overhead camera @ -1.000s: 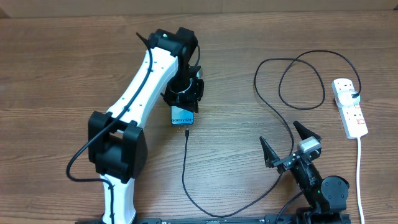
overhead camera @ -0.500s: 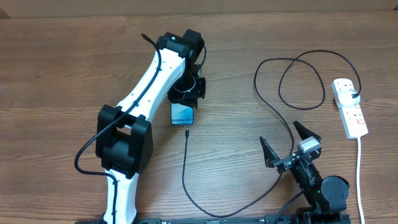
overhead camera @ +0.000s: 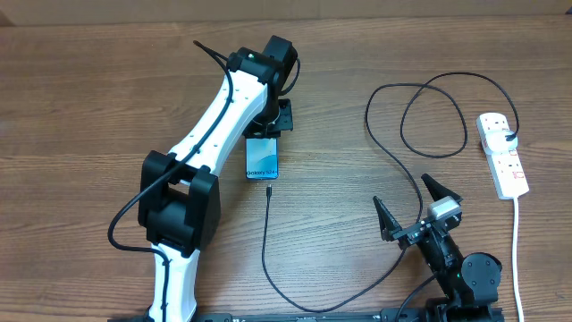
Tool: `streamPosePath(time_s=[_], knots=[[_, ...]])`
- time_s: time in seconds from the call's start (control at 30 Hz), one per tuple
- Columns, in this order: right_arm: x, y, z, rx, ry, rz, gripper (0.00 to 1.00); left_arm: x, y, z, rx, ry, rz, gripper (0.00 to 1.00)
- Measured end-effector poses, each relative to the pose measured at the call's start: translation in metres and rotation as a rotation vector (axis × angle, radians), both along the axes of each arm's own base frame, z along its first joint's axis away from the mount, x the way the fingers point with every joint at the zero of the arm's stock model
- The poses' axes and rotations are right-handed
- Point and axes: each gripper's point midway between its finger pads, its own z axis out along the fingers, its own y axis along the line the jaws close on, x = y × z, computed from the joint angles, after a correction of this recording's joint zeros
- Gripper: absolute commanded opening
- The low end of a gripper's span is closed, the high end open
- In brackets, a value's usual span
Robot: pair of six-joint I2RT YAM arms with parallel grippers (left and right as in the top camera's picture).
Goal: Plug charger to phone and switch on socket
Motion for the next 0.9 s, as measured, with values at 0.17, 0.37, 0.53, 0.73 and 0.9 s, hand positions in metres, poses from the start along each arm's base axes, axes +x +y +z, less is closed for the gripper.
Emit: streamPosePath(time_s=[0.17,0.37,0.53,0.73,0.9], knots=[[0.0,0.0,0.0,0.001,0.001,0.0,1.0,-0.005,0.003,-0.017,0.016,0.018,0.004,0.07],[0.0,0.0,0.0,0.0,0.001,0.0,1.0,-0.011,0.009,-0.038,0.039,0.032,0.011,0.09],[0.0,0.0,0.0,0.0,0.001,0.0,1.0,-0.005,0.008,-0.053,0.034,-0.002,0.017,0.09],[0.0,0.0,0.0,0.0,0.001,0.0,1.0,-0.009,0.011,-0.073,0.038,-0.003,0.025,0.1],[0.0,0.0,0.0,0.0,0.001,0.0,1.0,-0.009,0.011,-0.077,0.037,-0.013,0.03,0.3]])
